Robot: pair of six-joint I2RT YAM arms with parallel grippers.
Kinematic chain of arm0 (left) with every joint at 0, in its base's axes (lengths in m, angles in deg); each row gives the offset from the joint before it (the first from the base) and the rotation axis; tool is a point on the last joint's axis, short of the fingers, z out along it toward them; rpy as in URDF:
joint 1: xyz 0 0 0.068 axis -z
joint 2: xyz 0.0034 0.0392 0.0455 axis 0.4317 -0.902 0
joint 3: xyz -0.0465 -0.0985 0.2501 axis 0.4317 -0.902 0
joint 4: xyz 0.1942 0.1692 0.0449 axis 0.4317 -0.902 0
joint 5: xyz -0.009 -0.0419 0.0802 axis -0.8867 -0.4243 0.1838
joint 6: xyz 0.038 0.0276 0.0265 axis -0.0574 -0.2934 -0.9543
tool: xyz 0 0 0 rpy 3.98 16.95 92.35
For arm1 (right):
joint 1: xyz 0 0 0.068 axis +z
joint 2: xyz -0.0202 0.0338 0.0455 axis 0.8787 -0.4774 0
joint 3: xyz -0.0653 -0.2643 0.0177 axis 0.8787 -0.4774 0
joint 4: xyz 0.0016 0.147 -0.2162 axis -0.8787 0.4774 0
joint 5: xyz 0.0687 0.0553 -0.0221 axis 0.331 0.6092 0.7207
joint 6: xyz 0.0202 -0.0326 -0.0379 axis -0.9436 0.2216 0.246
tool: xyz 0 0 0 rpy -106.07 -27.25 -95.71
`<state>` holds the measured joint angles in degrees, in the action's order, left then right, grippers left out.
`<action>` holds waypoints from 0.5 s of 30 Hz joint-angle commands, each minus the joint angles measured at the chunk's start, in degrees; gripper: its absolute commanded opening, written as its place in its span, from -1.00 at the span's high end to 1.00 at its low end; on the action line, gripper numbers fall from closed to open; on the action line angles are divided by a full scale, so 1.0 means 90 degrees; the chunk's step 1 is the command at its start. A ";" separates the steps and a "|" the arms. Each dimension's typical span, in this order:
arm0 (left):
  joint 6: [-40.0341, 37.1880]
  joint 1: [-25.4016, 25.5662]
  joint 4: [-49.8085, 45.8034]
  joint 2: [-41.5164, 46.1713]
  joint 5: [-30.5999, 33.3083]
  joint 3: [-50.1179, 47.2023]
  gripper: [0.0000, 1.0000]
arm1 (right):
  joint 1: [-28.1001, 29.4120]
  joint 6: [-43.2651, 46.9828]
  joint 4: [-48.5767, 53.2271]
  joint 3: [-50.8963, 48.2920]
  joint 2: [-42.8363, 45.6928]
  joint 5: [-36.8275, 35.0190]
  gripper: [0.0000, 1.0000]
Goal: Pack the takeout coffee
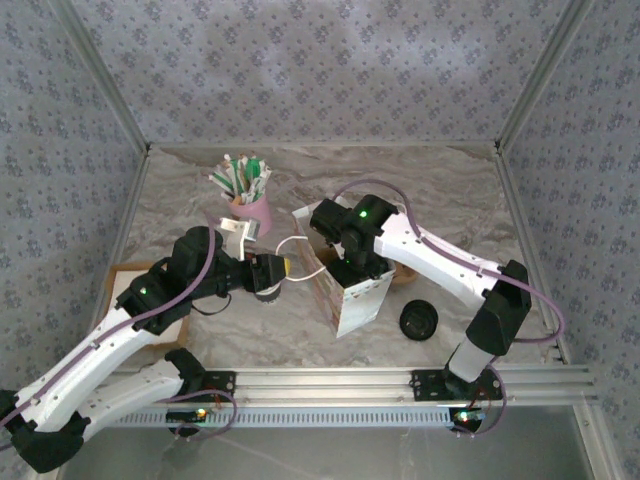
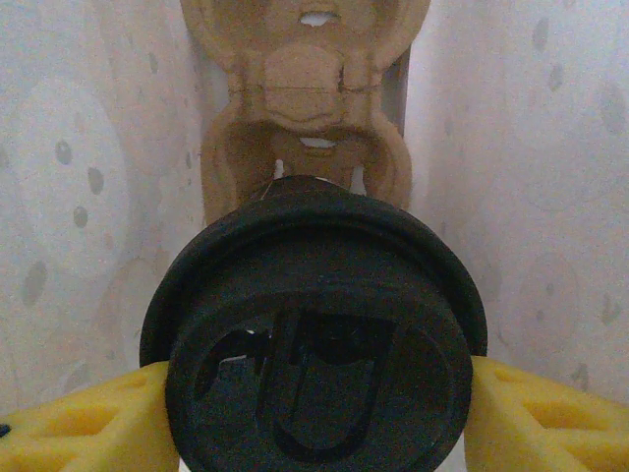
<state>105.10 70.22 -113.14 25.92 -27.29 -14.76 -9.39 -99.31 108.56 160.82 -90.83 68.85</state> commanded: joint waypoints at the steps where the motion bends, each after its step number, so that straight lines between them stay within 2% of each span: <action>1: 0.0046 0.0035 0.0012 0.0096 0.0084 -0.0007 0.12 | -0.0018 -0.0059 0.0182 0.0036 -0.0070 0.0073 -0.34; 15: 0.0056 0.0039 0.0018 0.0074 0.0084 -0.0007 0.11 | -0.0017 -0.0059 0.0141 -0.0023 -0.0046 0.0095 -0.34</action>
<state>105.10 70.22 -113.14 25.92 -27.29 -14.73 -9.39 -99.29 108.53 160.82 -90.83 69.07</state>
